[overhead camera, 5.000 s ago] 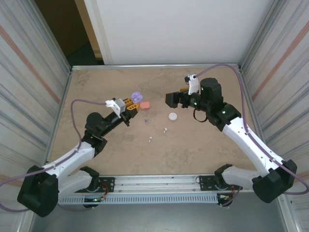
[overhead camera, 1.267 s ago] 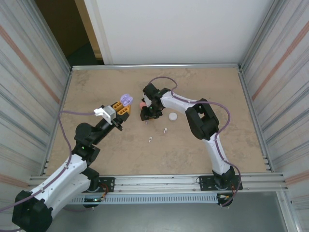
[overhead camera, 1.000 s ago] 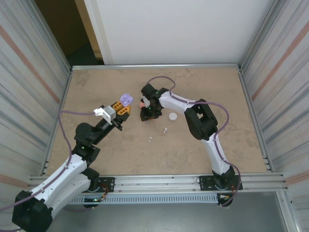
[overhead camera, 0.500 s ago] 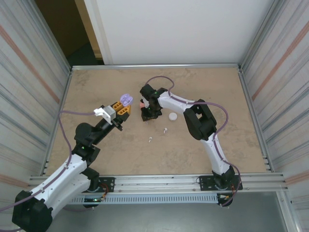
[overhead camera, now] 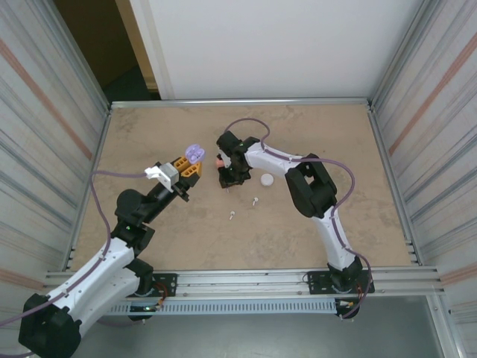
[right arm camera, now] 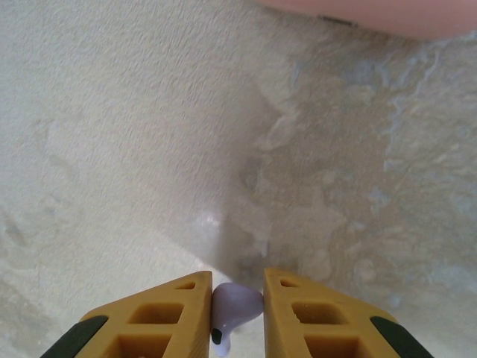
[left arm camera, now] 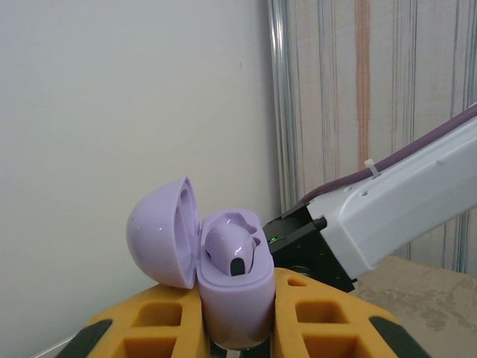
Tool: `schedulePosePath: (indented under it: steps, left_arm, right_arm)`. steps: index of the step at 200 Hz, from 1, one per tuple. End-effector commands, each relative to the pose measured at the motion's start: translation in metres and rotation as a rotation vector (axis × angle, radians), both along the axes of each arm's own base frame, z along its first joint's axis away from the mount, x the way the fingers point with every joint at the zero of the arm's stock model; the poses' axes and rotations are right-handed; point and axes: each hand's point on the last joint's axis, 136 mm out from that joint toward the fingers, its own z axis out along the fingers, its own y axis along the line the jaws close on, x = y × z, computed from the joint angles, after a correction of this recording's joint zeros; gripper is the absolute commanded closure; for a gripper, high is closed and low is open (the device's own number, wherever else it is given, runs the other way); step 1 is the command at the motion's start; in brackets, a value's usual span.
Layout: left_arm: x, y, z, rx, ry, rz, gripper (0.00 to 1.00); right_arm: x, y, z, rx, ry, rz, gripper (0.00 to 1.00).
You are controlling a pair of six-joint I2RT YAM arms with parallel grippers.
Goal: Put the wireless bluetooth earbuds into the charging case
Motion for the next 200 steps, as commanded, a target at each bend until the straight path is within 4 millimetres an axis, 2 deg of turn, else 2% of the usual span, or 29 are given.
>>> schedulePosePath:
  steps: [1,47,123,164,200]
  left_arm:
    - [0.0,0.001,0.011,-0.006,-0.041,0.014,1.0]
    - [0.009,-0.003,0.003,0.004,-0.018,0.018,1.0]
    - [0.025,-0.015,-0.012,0.019,0.029,-0.002,1.0]
    - [0.032,-0.023,-0.017,0.025,0.049,-0.029,1.0]
    - [0.037,-0.03,-0.022,0.026,0.063,-0.057,1.0]
  right_arm:
    - [0.002,0.0,0.043,0.07,-0.06,0.005,0.78]
    - [0.005,-0.023,0.079,0.114,-0.119,-0.035,0.78]
    - [0.004,-0.065,0.164,0.2,-0.289,-0.105,0.78]
    - [-0.001,-0.073,0.21,0.268,-0.371,-0.112,0.78]
    - [-0.006,-0.07,0.249,0.353,-0.45,-0.102,0.78]
